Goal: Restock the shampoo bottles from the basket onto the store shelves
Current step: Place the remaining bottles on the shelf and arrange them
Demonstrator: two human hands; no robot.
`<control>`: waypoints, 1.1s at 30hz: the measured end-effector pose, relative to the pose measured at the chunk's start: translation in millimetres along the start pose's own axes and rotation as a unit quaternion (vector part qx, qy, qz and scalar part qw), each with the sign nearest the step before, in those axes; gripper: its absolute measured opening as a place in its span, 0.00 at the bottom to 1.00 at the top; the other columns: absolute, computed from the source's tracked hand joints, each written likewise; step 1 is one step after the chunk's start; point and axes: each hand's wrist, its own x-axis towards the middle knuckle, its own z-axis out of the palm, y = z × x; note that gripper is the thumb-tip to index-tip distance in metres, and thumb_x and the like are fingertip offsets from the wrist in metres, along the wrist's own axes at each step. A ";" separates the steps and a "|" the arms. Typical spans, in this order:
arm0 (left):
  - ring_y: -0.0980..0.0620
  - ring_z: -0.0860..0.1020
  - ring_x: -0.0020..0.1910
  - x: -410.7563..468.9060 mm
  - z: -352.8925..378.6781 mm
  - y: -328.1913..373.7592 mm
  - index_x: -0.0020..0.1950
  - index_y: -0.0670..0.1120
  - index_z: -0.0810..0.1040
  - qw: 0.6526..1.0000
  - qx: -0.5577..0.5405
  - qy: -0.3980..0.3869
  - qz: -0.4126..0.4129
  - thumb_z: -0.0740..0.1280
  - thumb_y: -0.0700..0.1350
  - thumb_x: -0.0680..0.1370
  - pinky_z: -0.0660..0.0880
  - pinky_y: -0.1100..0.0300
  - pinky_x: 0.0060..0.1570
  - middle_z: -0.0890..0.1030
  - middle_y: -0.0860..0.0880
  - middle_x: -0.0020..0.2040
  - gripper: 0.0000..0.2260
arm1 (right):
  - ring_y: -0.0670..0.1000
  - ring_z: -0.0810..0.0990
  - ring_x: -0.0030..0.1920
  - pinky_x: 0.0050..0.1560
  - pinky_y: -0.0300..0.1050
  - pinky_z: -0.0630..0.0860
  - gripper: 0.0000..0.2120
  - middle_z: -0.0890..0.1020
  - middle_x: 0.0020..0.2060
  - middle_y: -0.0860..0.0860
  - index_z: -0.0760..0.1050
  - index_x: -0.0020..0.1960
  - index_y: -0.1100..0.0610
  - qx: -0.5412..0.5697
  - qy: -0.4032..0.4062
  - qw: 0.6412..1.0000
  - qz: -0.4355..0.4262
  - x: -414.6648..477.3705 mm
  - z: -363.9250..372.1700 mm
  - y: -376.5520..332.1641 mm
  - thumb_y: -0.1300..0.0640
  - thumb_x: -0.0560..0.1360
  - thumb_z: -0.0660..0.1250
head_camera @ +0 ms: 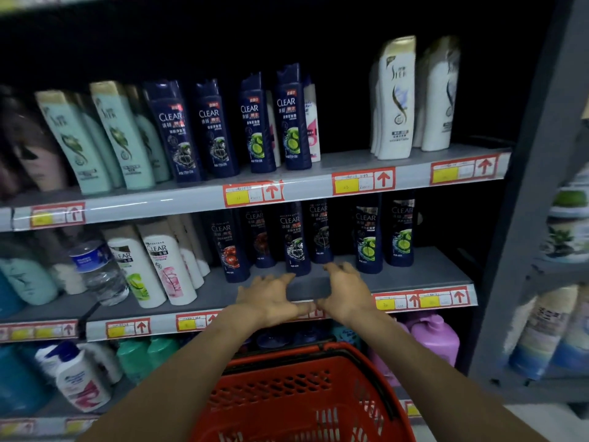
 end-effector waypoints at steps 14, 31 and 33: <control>0.46 0.69 0.75 -7.3 -3.2 64.6 0.80 0.60 0.61 0.990 -0.054 0.113 0.063 0.64 0.69 0.76 0.74 0.46 0.66 0.68 0.51 0.78 0.35 | 0.65 0.54 0.79 0.79 0.59 0.55 0.45 0.59 0.77 0.61 0.55 0.81 0.54 -0.097 0.005 0.993 0.060 -8.2 -23.0 47.5 0.46 0.72 0.75; 0.44 0.81 0.59 106.3 50.7 124.4 0.79 0.47 0.67 0.865 -0.493 0.074 -0.058 0.74 0.41 0.77 0.79 0.44 0.62 0.84 0.43 0.56 0.32 | 0.63 0.79 0.62 0.57 0.48 0.75 0.21 0.82 0.60 0.59 0.74 0.68 0.60 0.165 0.077 0.979 0.096 43.6 -39.0 98.5 0.65 0.75 0.67; 0.45 0.80 0.59 113.3 51.8 126.8 0.80 0.48 0.65 0.863 -0.497 0.073 -0.046 0.75 0.40 0.77 0.80 0.44 0.61 0.83 0.44 0.57 0.34 | 0.62 0.81 0.58 0.54 0.47 0.76 0.18 0.83 0.57 0.58 0.75 0.64 0.59 0.185 0.078 0.974 0.107 49.4 -34.6 101.0 0.64 0.75 0.69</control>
